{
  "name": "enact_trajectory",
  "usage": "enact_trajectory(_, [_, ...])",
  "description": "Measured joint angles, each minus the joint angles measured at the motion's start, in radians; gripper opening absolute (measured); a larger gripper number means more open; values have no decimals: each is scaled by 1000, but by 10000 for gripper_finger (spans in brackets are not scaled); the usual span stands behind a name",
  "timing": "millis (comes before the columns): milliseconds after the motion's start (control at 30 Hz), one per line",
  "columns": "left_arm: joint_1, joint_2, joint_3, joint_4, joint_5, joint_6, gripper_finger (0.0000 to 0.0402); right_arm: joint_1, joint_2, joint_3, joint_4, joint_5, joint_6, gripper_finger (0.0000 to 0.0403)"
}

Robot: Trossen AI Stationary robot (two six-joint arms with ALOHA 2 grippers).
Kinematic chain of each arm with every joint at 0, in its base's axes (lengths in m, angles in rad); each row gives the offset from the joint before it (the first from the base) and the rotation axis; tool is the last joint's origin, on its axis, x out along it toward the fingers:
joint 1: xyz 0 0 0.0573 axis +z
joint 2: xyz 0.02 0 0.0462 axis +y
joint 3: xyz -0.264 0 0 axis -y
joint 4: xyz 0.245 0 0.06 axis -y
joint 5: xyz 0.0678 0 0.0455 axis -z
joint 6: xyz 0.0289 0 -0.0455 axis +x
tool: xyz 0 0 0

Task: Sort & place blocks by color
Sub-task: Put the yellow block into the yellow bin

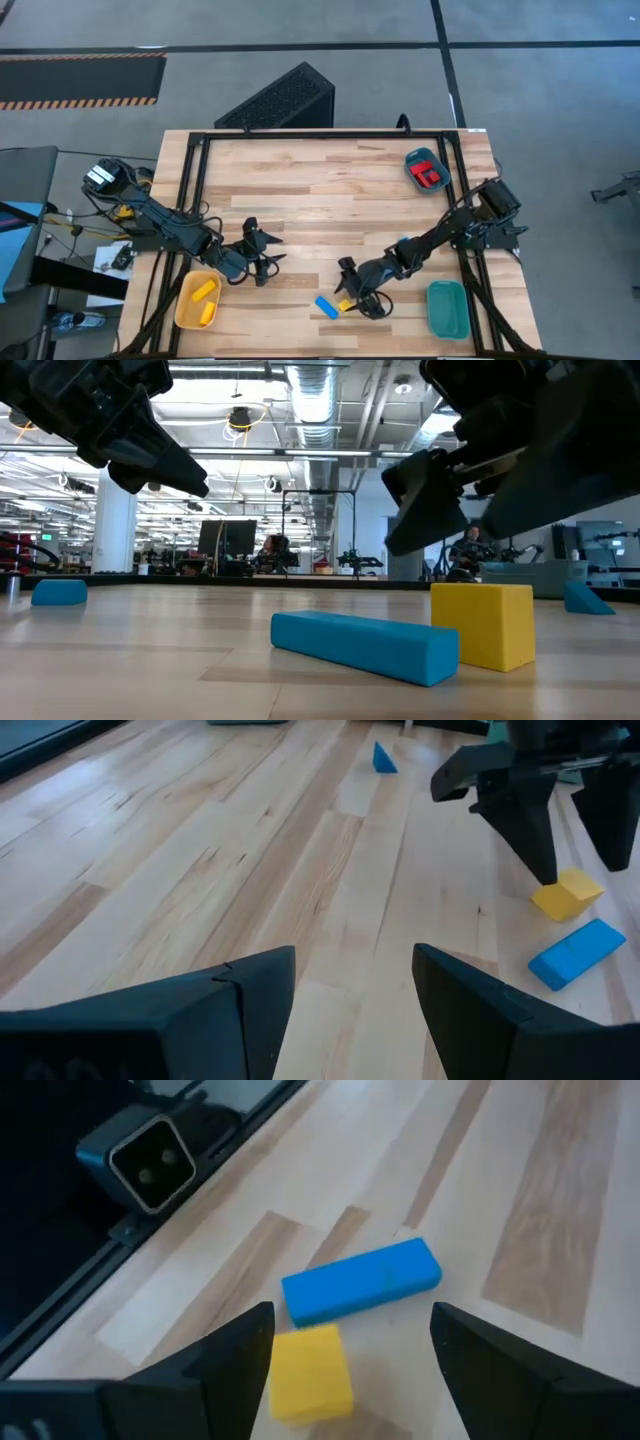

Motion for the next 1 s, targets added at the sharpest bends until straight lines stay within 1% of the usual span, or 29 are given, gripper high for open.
enact_trajectory(133, [0, 0, 0, 0, 0, 0, 193, 12, -3, 0, -32, -5, -3, 295])
enact_trajectory(333, [0, 0, 0, 0, 0, 0, 193, 23, 61, -1, -29, -8, -3, 295])
enact_trajectory(433, [0, 0, 0, 0, 0, 0, 193, 22, 69, -1, -25, -4, -3, 294])
enact_trajectory(567, [0, 0, 0, 0, 0, 0, 194, 14, 69, 0, -23, 0, 2, 279])
enact_trajectory(633, [0, 0, 0, 0, 0, 0, 193, 9, 69, 0, -23, -1, 5, 262])
enact_trajectory(700, [0, 0, 0, 0, 0, 0, 194, 7, 69, 0, -23, -2, 5, 232])
enact_trajectory(867, [0, 0, 0, 3, 0, 3, 194, 7, 69, 2, -16, -1, 16, 123])
enact_trajectory(900, [0, 0, 0, 9, 3, 19, 194, 5, 69, 2, -12, -1, 28, 112])
enact_trajectory(1000, [-5, 0, 0, 78, 39, 127, 194, -12, 70, 1, 13, -3, 92, 112])
